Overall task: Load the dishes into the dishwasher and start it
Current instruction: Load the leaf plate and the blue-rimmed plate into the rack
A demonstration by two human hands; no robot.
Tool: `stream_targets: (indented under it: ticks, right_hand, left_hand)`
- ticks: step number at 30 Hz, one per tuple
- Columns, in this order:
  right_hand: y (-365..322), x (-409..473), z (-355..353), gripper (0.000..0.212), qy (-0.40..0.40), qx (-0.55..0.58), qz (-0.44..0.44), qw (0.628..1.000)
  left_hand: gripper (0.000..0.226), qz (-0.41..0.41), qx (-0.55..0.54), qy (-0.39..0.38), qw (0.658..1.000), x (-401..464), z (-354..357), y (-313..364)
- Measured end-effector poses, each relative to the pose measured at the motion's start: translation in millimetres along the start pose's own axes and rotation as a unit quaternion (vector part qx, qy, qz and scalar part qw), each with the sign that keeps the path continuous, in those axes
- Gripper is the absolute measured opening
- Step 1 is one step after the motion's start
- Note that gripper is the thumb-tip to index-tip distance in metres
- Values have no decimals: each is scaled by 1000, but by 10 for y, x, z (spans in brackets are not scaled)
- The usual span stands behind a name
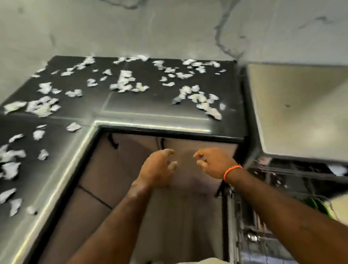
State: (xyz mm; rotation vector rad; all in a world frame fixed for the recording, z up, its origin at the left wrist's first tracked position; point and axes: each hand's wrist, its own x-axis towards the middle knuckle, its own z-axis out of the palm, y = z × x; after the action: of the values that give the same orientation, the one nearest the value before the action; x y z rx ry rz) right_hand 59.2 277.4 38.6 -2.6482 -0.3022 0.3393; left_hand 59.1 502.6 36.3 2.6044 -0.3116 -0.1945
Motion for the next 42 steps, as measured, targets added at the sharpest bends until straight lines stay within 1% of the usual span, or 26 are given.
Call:
stream_targets:
  ticks: [6, 9, 12, 13, 16, 20, 23, 25, 27, 30, 34, 37, 39, 42]
  right_hand:
    - [-1255, 882, 381, 26, -29, 10, -88, 996]
    - [-1832, 1217, 599, 25, -26, 20, -130, 991]
    - [-2337, 1464, 788, 24, -40, 17, -165, 985]
    - [-2388, 1483, 800, 24, -42, 25, -166, 985]
    - [-2863, 1750, 973, 23, -75, 36, -200, 976]
    - [-3385, 2091, 1147, 24, -112, 39, -234, 965]
    - [-3739, 2441, 1318, 24, -128, 44, -245, 960]
    - [-4024, 2697, 1415, 26, -136, 49, -266, 953]
    - [-4335, 2940, 1478, 28, -156, 41, -294, 942]
    - [-4759, 3291, 1572, 28, -180, 35, -333, 925]
    - [-5272, 3711, 1768, 31, -203, -16, -375, 904]
    - [-5593, 3962, 1957, 36, -233, -42, -386, 892]
    - [-5773, 4127, 2102, 39, -252, -38, -378, 890]
    - [-5987, 4337, 2307, 48, -287, -22, -329, 899]
  left_hand:
    - [52, -89, 4, 101, 991, -312, -800, -1067]
    - [52, -129, 5, 138, 982, -497, -1064, -1540]
    - [52, -180, -13, 168, 969, -711, -1243, -1910]
    - [52, -186, -17, 171, 967, -744, -1255, -1939]
    - [52, -246, -32, 193, 949, -958, -1426, -2329]
    - [51, -302, -35, 223, 926, -1142, -1622, -2767]
    - [50, -346, -38, 246, 905, -1232, -1760, -3051]
    - [50, -381, -41, 273, 883, -1285, -1852, -3273]
    - [51, -423, -54, 306, 851, -1338, -1971, -3463]
    - [53, -482, -62, 334, 808, -1394, -2115, -3702]
    - [61, -555, -89, 326, 760, -1469, -2251, -3983]
    - [62, -597, -111, 318, 728, -1543, -2285, -4163]
    - [61, -616, -118, 310, 715, -1560, -2297, -4220]
    - [60, -632, -113, 295, 707, -1536, -2297, -4269]
